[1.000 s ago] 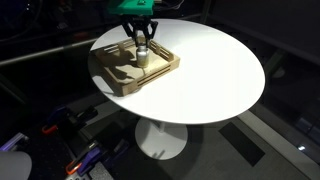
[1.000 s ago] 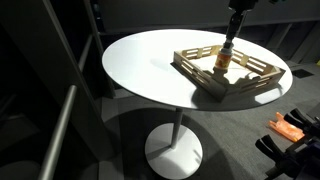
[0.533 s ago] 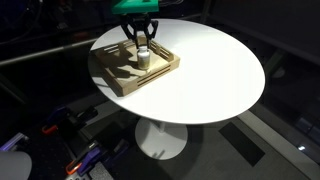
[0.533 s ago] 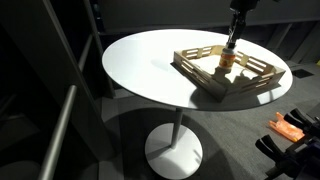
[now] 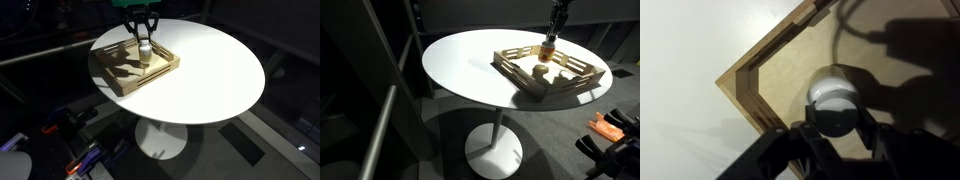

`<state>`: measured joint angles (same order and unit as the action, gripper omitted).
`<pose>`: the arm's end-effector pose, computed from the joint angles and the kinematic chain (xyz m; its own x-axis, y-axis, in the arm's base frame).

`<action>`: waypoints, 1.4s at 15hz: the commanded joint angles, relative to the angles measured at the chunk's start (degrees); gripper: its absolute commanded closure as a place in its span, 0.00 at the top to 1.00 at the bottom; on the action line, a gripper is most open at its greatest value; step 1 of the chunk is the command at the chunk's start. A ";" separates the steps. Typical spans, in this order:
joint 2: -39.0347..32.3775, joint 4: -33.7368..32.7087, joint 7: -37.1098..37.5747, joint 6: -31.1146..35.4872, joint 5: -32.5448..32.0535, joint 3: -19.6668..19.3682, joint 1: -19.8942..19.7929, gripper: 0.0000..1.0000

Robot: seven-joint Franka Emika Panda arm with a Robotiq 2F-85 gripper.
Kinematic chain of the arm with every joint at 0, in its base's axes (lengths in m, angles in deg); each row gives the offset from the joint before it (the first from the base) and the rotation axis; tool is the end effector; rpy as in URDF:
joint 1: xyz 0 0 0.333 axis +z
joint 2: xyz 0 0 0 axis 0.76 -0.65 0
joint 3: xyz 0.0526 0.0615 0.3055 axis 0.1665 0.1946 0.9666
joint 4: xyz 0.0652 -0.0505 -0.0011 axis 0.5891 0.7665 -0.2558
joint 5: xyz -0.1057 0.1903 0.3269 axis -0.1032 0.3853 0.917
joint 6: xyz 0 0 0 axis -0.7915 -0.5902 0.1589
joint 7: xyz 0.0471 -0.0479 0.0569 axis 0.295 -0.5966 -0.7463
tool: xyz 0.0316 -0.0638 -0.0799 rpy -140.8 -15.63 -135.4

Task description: Remove the lid from the bottle

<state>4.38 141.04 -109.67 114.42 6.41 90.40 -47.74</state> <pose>0.5667 0.0462 0.3268 0.7498 0.6602 -0.0445 0.6605 -0.7427 0.1106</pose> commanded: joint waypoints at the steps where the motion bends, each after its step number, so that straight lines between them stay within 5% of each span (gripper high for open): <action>1: 1.40 0.86 0.68 2.17 2.60 0.43 -0.84 0.19; 8: -0.01 3.42 1.63 5.15 7.13 0.51 -1.08 0.19; 15: -0.46 4.52 5.76 2.19 4.57 -0.38 -0.76 0.19; 21: 2.02 3.44 2.09 -3.19 11.13 0.66 -1.89 0.19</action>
<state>4.38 144.74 -105.97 116.41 13.65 90.11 -48.38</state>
